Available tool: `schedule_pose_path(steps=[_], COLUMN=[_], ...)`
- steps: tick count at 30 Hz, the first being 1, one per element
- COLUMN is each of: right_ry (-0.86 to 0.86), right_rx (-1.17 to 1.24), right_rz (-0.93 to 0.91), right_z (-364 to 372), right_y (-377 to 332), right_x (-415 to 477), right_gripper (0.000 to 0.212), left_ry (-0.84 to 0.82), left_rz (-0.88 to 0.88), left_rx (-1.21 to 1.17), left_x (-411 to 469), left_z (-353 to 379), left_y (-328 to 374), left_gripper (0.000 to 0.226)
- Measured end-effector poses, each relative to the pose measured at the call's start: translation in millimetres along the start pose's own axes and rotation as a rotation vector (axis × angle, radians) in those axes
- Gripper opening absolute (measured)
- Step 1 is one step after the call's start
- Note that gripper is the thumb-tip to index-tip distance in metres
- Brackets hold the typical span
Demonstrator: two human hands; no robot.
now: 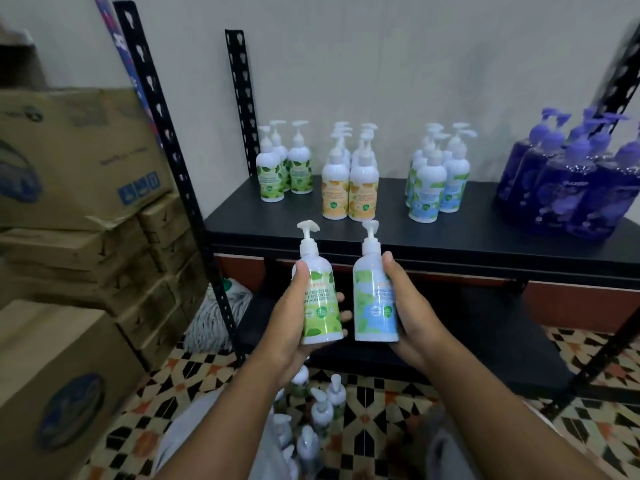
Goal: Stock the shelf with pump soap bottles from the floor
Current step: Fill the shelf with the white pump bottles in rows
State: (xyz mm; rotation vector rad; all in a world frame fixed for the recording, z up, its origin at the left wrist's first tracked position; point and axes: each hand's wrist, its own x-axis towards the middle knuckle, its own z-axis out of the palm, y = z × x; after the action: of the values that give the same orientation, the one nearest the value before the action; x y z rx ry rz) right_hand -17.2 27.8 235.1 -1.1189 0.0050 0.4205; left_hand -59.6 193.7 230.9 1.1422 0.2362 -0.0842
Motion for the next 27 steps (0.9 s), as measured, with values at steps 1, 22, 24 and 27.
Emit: schedule_pose_path(steps=[1,22,24,27], right_ry=[-0.011,0.087,0.123,0.150], right_rx=[0.016,-0.347,-0.385,-0.417], right_rz=[0.017,-0.211,-0.224,-0.239], right_z=[0.8,-1.4,-2.0,-7.3], right_y=[3.1,12.6,7.9,-4.5], right_x=[-0.5,-7.7,-7.4,-4.1], right_gripper=[0.075,0.052,0.054,0.066], left_ry=[-0.009,0.039,0.042,0.048], left_rz=[-0.014,0.163,0.173,0.196], left_rx=[-0.023,0.049,0.073,0.115], left_x=[-0.6,-5.2,-3.4,5.5], left_z=[-1.5,-10.6,-6.9,1.8], left_y=[-0.2,-0.6,-0.9,-0.1], left_gripper=[0.065,0.024,0.023,0.034])
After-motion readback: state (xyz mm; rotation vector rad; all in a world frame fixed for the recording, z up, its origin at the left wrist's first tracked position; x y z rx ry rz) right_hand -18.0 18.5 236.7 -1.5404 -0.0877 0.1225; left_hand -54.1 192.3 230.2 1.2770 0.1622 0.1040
